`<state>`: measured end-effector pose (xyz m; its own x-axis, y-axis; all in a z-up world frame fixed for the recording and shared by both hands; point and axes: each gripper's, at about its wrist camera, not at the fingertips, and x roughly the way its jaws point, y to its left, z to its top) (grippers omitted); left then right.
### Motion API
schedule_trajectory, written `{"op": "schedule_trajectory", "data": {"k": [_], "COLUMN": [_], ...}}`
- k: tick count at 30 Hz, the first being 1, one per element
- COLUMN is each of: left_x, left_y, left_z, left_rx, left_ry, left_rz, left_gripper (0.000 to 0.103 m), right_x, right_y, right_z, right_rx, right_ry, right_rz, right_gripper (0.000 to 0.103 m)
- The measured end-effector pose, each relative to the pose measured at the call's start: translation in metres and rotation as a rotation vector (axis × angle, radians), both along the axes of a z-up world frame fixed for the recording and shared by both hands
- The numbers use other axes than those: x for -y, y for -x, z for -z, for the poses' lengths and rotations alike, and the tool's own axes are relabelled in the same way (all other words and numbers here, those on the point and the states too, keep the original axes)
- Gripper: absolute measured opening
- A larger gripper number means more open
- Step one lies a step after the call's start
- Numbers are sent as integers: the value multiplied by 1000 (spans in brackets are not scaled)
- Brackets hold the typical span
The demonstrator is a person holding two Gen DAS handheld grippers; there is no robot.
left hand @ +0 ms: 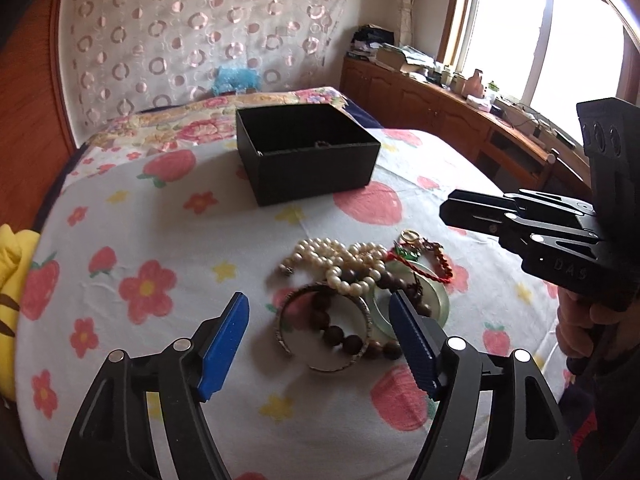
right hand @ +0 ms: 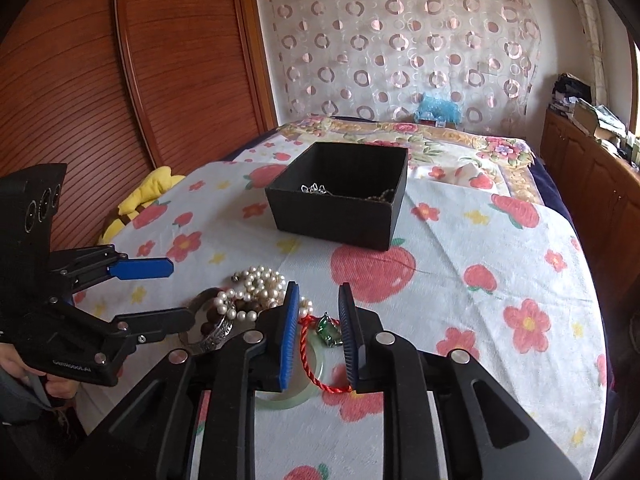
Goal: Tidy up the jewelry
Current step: 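Move the left tool back to the pile and grasp the silver bangle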
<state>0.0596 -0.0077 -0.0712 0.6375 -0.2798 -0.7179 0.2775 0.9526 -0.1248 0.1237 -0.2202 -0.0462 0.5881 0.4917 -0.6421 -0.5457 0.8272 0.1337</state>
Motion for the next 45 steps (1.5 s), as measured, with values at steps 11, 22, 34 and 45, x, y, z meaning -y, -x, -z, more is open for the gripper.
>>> {"op": "schedule_trajectory", "data": {"k": [11,22,34,45], "left_x": [6,-10,-41,-49], "left_y": [-10,-2,-6,-38], "left_z": [18,10,4,25], "left_rx": [-75,-46,-24,-81], "left_ry": [29,30,18,-51], "left_rz": [13,-18,-82,-78], "left_gripper": [69,16,18,15], "right_x": [-8,-28,-45,-50], "right_y": [3,0,-2,-11], "right_z": [3,16,17,18], "right_rx": [-4,-33,-32,-38], "right_ry": [4,42,78,87], "right_rz": [-31,-69,-100,-114], "right_gripper": [22,22,23,23]}}
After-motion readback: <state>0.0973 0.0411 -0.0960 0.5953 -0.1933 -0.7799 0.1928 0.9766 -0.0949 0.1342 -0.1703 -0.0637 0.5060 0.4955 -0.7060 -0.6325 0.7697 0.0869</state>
